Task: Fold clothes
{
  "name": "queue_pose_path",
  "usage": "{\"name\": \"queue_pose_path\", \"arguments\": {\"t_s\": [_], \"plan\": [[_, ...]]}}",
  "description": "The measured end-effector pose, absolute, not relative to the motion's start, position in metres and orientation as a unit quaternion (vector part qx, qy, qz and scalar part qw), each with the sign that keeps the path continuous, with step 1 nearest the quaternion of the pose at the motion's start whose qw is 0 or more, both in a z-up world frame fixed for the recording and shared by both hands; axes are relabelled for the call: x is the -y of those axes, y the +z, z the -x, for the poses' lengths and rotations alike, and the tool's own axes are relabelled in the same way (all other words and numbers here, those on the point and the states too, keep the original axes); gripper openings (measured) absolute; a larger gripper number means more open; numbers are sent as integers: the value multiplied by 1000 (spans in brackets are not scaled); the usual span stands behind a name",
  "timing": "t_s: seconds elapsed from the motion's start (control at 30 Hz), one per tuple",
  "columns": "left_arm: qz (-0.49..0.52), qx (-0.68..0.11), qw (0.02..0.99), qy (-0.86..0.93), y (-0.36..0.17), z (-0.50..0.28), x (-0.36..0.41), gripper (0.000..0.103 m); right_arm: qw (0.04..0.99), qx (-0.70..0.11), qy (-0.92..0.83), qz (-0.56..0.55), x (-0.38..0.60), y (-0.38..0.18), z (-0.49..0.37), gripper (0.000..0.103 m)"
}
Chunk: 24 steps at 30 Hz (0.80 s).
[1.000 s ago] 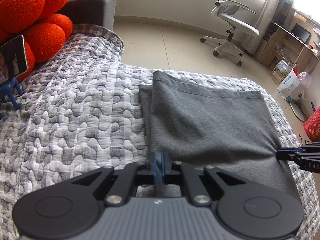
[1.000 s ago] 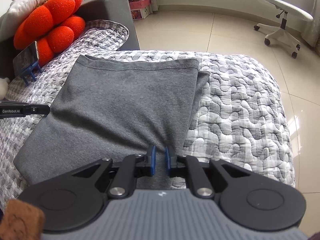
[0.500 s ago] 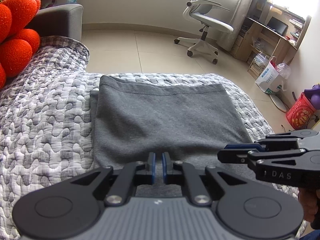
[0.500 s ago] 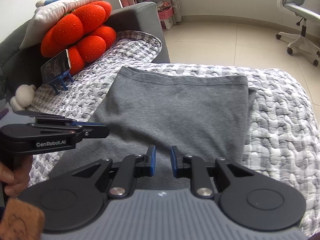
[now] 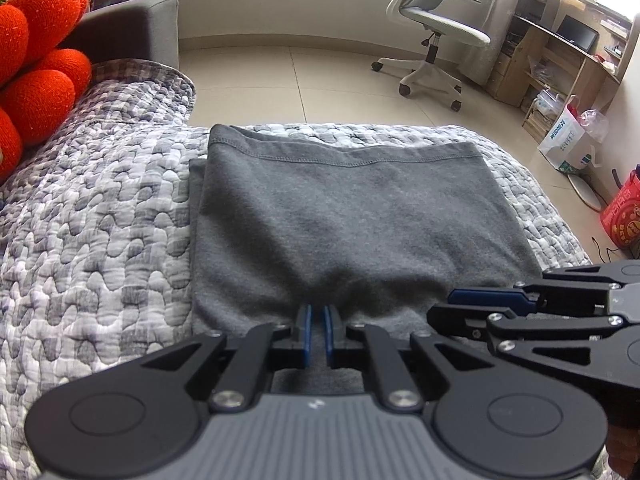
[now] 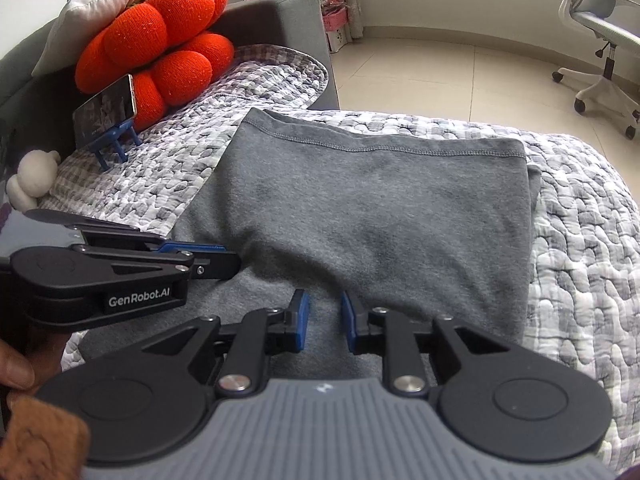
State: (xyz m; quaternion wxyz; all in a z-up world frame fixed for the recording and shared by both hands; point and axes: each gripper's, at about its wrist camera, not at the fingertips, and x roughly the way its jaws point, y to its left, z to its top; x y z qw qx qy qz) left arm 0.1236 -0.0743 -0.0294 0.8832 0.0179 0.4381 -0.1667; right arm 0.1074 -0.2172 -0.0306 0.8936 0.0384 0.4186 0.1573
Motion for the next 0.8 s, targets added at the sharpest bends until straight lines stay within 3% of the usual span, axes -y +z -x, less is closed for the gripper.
{"name": "queue_pose_path", "arguments": {"t_s": [0.8], "plan": [[3,-440,886,-146,-29,-128,62,4,898,-412,145,-45,219,-31,-106,23]]}}
